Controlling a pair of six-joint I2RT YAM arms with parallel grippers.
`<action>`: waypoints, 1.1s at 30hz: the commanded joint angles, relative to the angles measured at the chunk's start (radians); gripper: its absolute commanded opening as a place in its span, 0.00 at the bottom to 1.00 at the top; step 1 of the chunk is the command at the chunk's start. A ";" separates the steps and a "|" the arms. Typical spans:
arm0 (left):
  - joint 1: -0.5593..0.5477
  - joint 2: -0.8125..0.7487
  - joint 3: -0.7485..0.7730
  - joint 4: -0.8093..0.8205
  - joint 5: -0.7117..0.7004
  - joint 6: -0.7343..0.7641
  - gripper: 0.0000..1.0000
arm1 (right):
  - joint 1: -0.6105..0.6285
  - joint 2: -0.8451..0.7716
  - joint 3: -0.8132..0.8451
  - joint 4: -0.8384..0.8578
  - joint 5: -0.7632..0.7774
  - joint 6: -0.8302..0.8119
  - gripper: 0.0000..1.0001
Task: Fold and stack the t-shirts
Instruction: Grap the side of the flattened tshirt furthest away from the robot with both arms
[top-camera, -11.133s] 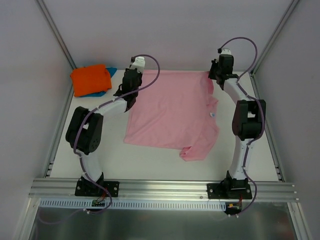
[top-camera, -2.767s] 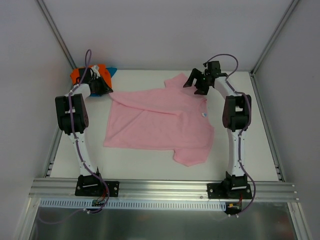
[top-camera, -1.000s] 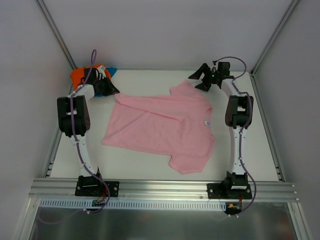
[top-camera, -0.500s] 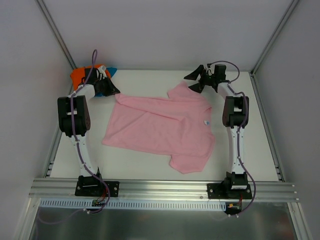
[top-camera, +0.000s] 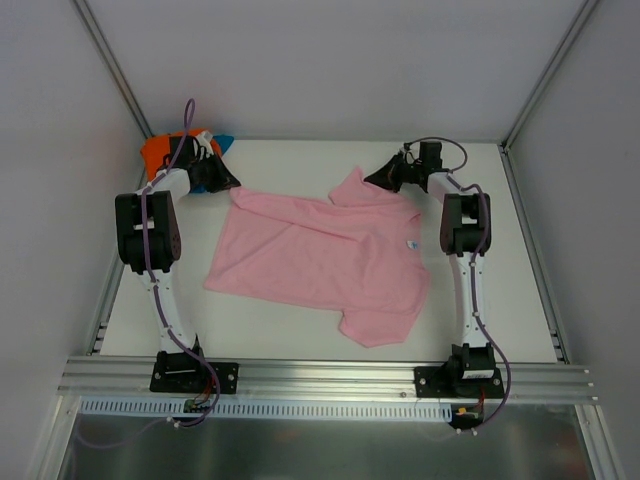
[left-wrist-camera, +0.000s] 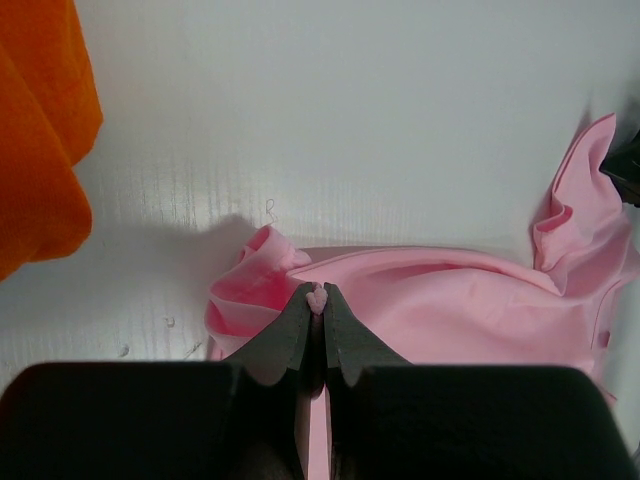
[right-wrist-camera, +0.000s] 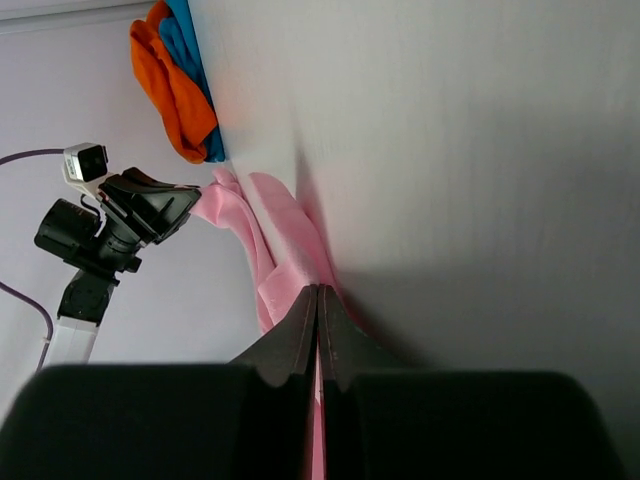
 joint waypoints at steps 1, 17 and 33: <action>-0.012 -0.069 0.028 0.004 0.017 0.029 0.00 | -0.007 -0.041 -0.034 -0.076 0.058 -0.077 0.00; -0.022 -0.110 -0.004 0.039 0.040 0.032 0.00 | -0.059 -0.406 -0.300 0.063 0.340 -0.266 0.01; -0.036 -0.159 -0.012 0.064 0.045 0.015 0.00 | -0.107 -0.513 -0.220 -0.024 0.383 -0.350 0.00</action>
